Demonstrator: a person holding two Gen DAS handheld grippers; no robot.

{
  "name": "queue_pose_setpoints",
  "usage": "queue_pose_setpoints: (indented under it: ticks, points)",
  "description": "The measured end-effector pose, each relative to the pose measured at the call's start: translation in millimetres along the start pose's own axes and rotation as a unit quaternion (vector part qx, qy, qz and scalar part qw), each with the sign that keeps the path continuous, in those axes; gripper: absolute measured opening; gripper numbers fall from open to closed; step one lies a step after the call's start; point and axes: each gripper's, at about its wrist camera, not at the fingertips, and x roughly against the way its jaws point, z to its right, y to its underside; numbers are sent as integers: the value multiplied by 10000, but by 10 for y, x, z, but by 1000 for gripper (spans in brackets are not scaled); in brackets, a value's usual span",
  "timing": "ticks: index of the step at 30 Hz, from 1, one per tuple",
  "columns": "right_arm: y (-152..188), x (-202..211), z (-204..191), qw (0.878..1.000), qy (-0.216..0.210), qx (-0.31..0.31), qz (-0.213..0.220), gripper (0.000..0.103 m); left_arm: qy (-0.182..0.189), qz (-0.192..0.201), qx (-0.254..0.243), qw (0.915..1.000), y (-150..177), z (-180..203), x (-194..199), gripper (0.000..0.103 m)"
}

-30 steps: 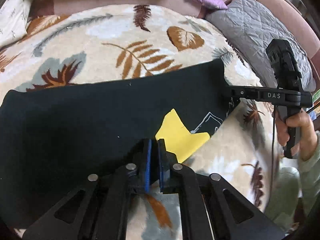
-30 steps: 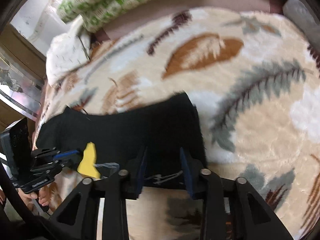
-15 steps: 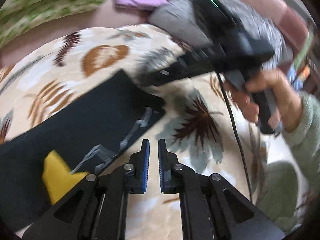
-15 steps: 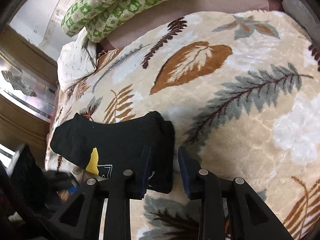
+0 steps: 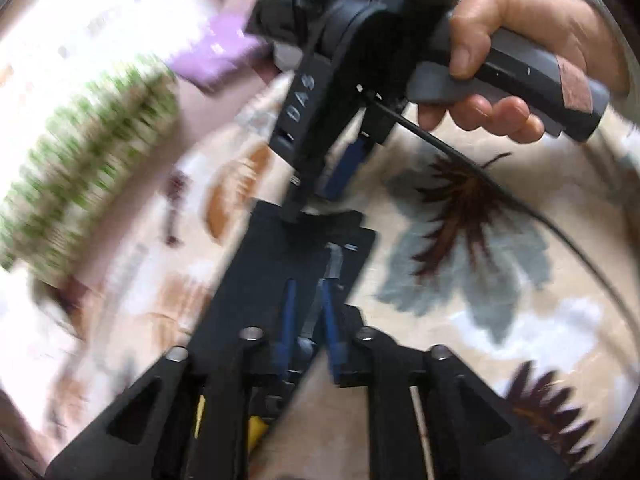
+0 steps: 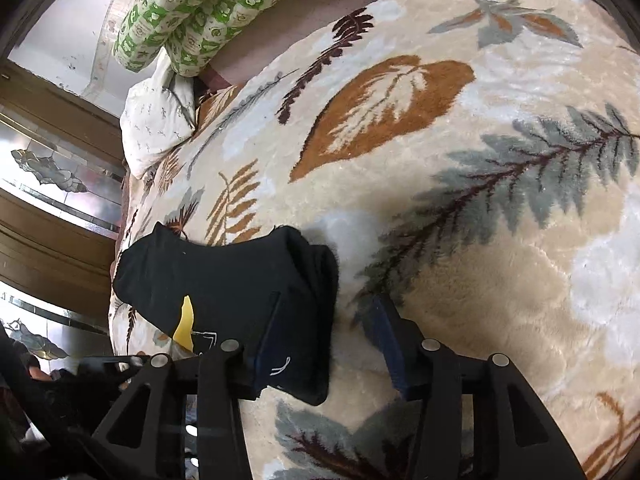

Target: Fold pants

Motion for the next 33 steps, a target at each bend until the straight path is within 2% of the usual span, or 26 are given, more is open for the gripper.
queue_pose_setpoints:
  ticks: [1,3,4,6,9,13,15,16,23,24,25,27,29,33]
  points:
    - [0,-10,8,10000,-41,-12,4,51,-243,101,-135,9996,4,51,22,49]
    - [-1,-32,22,10000,-46,-3,8,51,-490,249,-315,9980,17,146,66,76]
    - [-2,-41,26,10000,-54,-2,12,51,-680,356,-492,9958,25,213,77,80]
    - [-5,-35,29,10000,-75,15,19,51,-983,423,-1006,9892,37,392,18,80]
    - [-24,-32,-10,9999,-79,95,13,51,-819,281,-1255,9883,31,516,-118,79]
    - [-73,-48,-49,9998,-106,184,-31,51,-602,188,-1118,9917,-5,520,-171,72]
    - [-103,-67,-48,9998,-121,174,-55,50,-550,134,-1219,9909,-16,537,-211,66]
    - [-114,-75,-46,9998,-122,163,-49,49,-557,125,-1275,9902,-18,565,-223,61]
    - [-118,-97,-54,9998,-130,133,40,48,-625,6,-1293,9896,-12,574,-313,48]
    - [-117,-99,-53,9998,-135,128,47,47,-584,-4,-1285,9900,-2,586,-332,39]
    - [-115,-102,-47,9998,-136,119,52,47,-573,-16,-1343,9893,8,623,-353,26]
    - [-125,-125,-32,9999,-133,97,33,45,-627,-105,-1526,9862,19,713,-409,11]
    - [-140,-148,-17,9999,-128,87,0,44,-690,-120,-1514,9860,4,718,-435,9]
    - [-214,-221,-25,9998,-142,79,-86,44,-575,-67,-1262,9903,-6,637,-405,7]
